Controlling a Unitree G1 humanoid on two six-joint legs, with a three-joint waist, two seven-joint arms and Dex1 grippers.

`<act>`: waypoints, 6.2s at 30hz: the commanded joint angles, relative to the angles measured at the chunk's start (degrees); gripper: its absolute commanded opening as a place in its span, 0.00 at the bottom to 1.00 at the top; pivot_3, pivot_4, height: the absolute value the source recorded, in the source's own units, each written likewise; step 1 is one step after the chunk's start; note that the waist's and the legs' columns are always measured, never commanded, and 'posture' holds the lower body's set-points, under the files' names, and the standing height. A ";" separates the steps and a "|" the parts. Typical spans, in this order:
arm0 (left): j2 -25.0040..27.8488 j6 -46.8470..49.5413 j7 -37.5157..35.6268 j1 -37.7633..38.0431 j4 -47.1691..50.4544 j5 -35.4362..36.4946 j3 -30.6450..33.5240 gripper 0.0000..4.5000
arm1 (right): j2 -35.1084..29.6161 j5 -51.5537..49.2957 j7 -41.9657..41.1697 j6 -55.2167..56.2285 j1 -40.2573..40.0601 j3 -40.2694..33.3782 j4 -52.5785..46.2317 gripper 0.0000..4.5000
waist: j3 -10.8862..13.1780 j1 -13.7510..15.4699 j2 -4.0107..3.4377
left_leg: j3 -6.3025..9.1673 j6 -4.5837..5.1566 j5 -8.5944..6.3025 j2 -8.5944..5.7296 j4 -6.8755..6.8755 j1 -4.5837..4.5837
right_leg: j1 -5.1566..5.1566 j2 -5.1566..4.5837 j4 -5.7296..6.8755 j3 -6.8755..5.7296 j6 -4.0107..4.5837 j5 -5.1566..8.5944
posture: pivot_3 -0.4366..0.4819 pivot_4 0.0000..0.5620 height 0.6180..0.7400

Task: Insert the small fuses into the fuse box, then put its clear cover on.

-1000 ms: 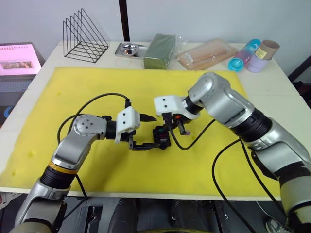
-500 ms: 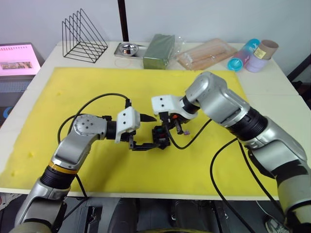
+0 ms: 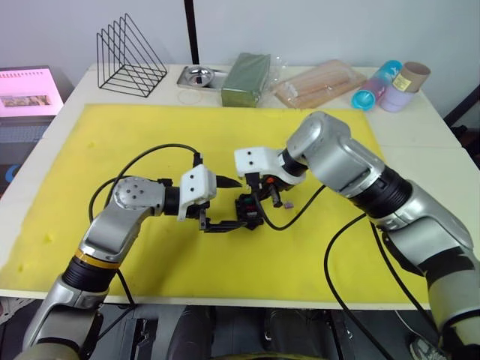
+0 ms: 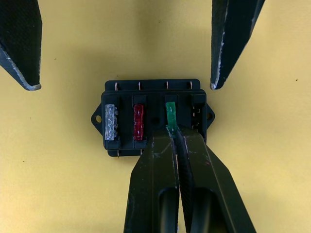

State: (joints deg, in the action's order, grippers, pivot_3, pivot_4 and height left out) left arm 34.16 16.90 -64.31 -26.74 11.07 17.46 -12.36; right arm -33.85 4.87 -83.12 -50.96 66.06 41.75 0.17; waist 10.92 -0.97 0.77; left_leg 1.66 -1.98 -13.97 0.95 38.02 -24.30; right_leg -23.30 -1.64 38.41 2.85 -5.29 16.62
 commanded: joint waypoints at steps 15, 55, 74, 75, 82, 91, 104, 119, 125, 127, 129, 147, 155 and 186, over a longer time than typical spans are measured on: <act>-0.03 -0.94 -0.12 -0.51 1.06 0.15 0.34 1.00 | -2.31 -2.63 1.14 -1.95 1.26 -3.08 -3.49 0.15 | 0.00 0.00 0.00 | 0.00 0.00 0.00 0.00 0.00 -0.02 | -0.02 0.00 -0.01 0.00 0.00 0.00 | 0.48 0.27 1.00; 0.62 -1.34 -0.29 -1.40 -0.86 0.25 1.19 1.00 | -1.24 -20.85 15.83 8.23 -23.14 -25.54 -10.59 0.01 | 0.00 0.19 0.01 | 0.00 0.00 0.00 0.00 0.00 -0.05 | -0.01 0.00 -0.04 0.00 0.00 0.00 | 0.48 0.27 1.00; 0.39 -1.13 0.28 -1.09 -0.39 0.43 1.03 1.00 | -0.99 -18.38 15.95 13.64 -24.39 -21.87 -3.40 0.01 | 0.00 0.16 0.01 | 0.00 0.00 0.00 -0.01 0.00 -0.05 | 0.00 0.00 -0.04 0.00 -0.01 0.00 | 0.48 0.27 1.00; 0.39 -1.13 0.29 -1.13 -0.42 0.43 1.03 1.00 | -1.01 -18.13 15.93 14.01 -24.44 -21.68 -2.97 0.01 | 0.00 0.16 0.01 | 0.00 0.00 0.00 -0.01 0.00 -0.05 | 0.00 0.00 -0.04 0.00 0.00 0.00 | 0.48 0.27 1.00; 0.23 -1.21 0.28 -1.36 -0.66 0.40 0.95 1.00 | -1.37 -16.32 15.60 16.69 -25.10 -19.99 0.53 0.01 | -0.01 0.18 0.02 | 0.00 0.00 0.00 -0.01 0.00 0.03 | 0.10 -0.01 -0.04 0.00 -0.01 0.00 | 0.48 0.27 1.00; 0.04 -1.17 0.21 -1.53 -0.67 0.38 0.94 1.00 | -2.39 -13.16 14.94 19.12 -27.41 -16.79 1.40 0.01 | -0.02 0.21 0.02 | 0.00 0.00 0.00 -0.01 -0.01 0.27 | 0.35 0.00 -0.09 0.00 0.00 0.00 | 0.48 0.27 1.00; 0.10 -1.05 0.10 -1.69 -0.45 0.43 0.97 1.00 | -3.44 -7.23 14.93 18.72 -28.06 -12.80 3.12 0.01 | -0.43 0.26 0.04 | 0.01 0.00 -0.01 0.00 -0.18 0.93 | 1.03 -0.02 -0.29 -0.01 0.01 0.02 | 0.48 0.27 1.00; 0.46 -1.01 -0.45 -2.33 -0.74 0.91 1.59 1.00 | 0.14 -17.83 16.49 13.25 -23.99 -25.50 -3.51 0.01 | -0.63 0.19 0.03 | -0.01 0.00 -0.01 0.01 -0.21 0.87 | 0.93 -0.02 -0.28 0.02 0.02 0.02 | 0.48 0.27 1.00; 1.57 -0.36 -0.85 -3.10 -1.60 1.47 3.33 1.00 | -4.17 -21.97 16.12 9.51 -23.98 -31.14 -9.37 0.01 | -0.54 0.21 -0.01 | -0.02 0.00 -0.01 0.00 -0.26 0.77 | 0.78 -0.03 -0.28 0.03 0.02 0.02 | 0.48 0.27 1.00; 2.84 0.58 -1.42 -3.01 -1.45 2.17 4.27 1.00 | -6.94 -22.89 16.04 9.22 -25.51 -33.24 -11.97 0.01 | -0.50 0.19 -0.03 | -0.02 0.00 -0.01 0.00 -0.28 0.76 | 0.76 -0.03 -0.29 0.03 0.01 0.02 | 0.48 0.27 1.00; 3.92 1.32 -1.92 -2.82 -1.17 2.75 5.03 1.00 | -9.46 -23.66 16.04 9.10 -27.10 -34.74 -14.03 0.01 | -0.50 0.16 -0.02 | -0.03 0.00 -0.01 0.01 -0.33 0.77 | 0.75 -0.03 -0.31 0.04 0.02 0.02 | 0.48 0.27 1.00; 23.57 2.08 -15.46 1.01 -11.45 4.07 11.50 1.00 | -34.38 -26.89 7.64 17.02 -58.63 -59.63 -17.50 0.92 | -0.24 0.00 0.01 | -0.35 0.00 -0.01 0.09 -0.77 0.88 | 0.58 -0.01 -0.41 0.16 0.27 0.18 | 0.48 0.27 1.00; 23.00 1.02 -15.94 1.46 -11.35 4.67 11.62 1.00 | -34.21 -28.60 9.26 16.16 -59.87 -60.90 -16.90 0.99 | -0.22 0.12 0.01 | -0.57 0.00 -0.01 0.24 -0.77 0.86 | 0.55 -0.03 -0.40 0.20 0.25 0.17 | 0.48 0.27 1.00; 7.65 5.40 -6.73 -0.58 -1.04 4.89 4.68 1.00 | -4.51 -47.70 36.53 -37.10 -27.44 -46.68 -0.20 0.70 | -0.19 0.01 0.04 | -0.50 0.00 -0.01 0.15 -0.77 0.79 | 0.45 0.10 -0.32 0.27 0.14 0.10 | 0.48 0.27 1.00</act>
State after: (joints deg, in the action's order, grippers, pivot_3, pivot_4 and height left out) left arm 41.95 23.14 -71.42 -27.17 8.05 22.45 -8.20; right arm -38.25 -41.93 -45.69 -88.44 37.17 -4.80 -0.47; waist 10.73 -0.96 0.81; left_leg 1.17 -1.99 -13.98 1.08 37.24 -23.52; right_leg -22.85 -1.55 38.09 3.12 -5.14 16.72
